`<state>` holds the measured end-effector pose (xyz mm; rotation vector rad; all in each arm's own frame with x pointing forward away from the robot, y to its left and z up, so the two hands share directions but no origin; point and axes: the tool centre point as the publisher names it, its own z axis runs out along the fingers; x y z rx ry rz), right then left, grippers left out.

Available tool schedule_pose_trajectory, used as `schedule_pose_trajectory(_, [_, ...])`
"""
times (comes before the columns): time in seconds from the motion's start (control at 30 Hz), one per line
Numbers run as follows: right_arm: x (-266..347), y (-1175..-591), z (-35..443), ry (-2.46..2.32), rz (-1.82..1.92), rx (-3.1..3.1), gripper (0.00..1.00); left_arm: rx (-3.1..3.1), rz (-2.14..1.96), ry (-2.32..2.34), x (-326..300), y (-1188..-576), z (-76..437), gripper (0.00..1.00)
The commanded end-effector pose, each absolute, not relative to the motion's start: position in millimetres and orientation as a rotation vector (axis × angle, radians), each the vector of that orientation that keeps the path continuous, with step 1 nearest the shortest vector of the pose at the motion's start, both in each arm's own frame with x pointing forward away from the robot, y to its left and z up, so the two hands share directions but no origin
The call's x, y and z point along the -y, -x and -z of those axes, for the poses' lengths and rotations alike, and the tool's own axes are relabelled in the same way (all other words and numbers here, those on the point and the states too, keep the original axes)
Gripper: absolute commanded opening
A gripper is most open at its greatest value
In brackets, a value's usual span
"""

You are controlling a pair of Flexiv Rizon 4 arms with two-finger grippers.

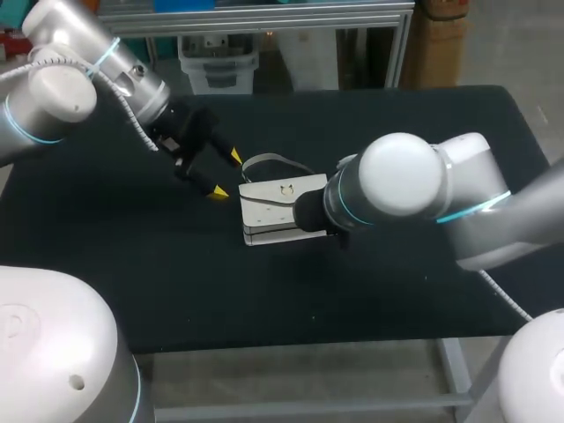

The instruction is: Pick up the bag, open it, inspect its contents, close it, and place it on the opposite side

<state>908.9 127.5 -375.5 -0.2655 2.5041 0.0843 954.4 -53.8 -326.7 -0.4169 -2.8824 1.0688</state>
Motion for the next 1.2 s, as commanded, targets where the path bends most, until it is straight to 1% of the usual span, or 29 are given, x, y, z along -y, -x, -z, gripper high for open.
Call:
schedule_pose_trajectory(0.03, [-132,-914,381,0.264,-0.085,-2.5,0.41,2.873,-1.067,0.428,53,-956,328,1.0])
schedule_pose_trajectory(0.07, [-132,-914,382,0.264,-0.086,-2.499,0.38,2.872,-1.067,0.432,53,-956,329,1.0])
schedule_pose_trajectory(0.17, [-132,-916,384,0.265,-0.085,-2.498,0.2,2.868,-1.065,0.451,53,-956,329,1.0])
schedule_pose_trajectory(0.2, [-132,-916,384,0.265,-0.085,-2.498,0.16,2.867,-1.062,0.457,53,-956,330,1.0])
schedule_pose_trajectory(0.27, [-132,-916,384,0.263,-0.084,-2.496,0.14,2.865,-1.055,0.471,54,-956,330,1.0])
schedule_pose_trajectory(0.3, [-132,-916,384,0.262,-0.084,-2.494,0.18,2.865,-1.051,0.477,54,-955,330,1.0])
schedule_pose_trajectory(0.37, [-132,-916,383,0.26,-0.082,-2.489,0.19,2.864,-1.05,0.482,55,-955,329,1.0])
schedule_pose_trajectory(0.4, [-132,-916,383,0.261,-0.08,-2.487,0.24,2.863,-1.05,0.485,55,-955,329,1.0])
schedule_pose_trajectory(0.47, [-132,-916,381,0.26,-0.079,-2.483,0.39,2.86,-1.049,0.493,56,-955,329,1.0])
schedule_pose_trajectory(0.5, [-132,-916,381,0.258,-0.077,-2.481,0.4,2.857,-1.047,0.497,56,-954,330,1.0])
schedule_pose_trajectory(0.57, [-132,-917,381,0.258,-0.075,-2.48,0.34,2.855,-1.043,0.502,58,-954,331,1.0])
schedule_pose_trajectory(0.63, [-132,-918,383,0.26,-0.072,-2.481,0.33,2.854,-1.04,0.507,58,-954,331,1.0])
schedule_pose_trajectory(0.73, [-133,-919,385,0.259,-0.069,-2.484,0.28,2.853,-1.036,0.518,59,-954,331,1.0])
schedule_pose_trajectory(0.77, [-133,-919,386,0.258,-0.067,-2.484,0.19,2.853,-1.033,0.522,59,-954,330,1.0])
schedule_pose_trajectory(0.87, [-133,-920,387,0.255,-0.068,-2.483,0.06,2.853,-1.029,0.528,60,-953,330,1.0])
schedule_pose_trajectory(0.9, [-133,-921,387,0.254,-0.067,-2.483,0.0,2.853,-1.029,0.529,60,-953,330,1.0])
schedule_pose_trajectory(1.2, [-136,-910,391,0.256,-0.071,-2.489,0.0,2.876,-1.044,0.609,59,-951,333,1.0])
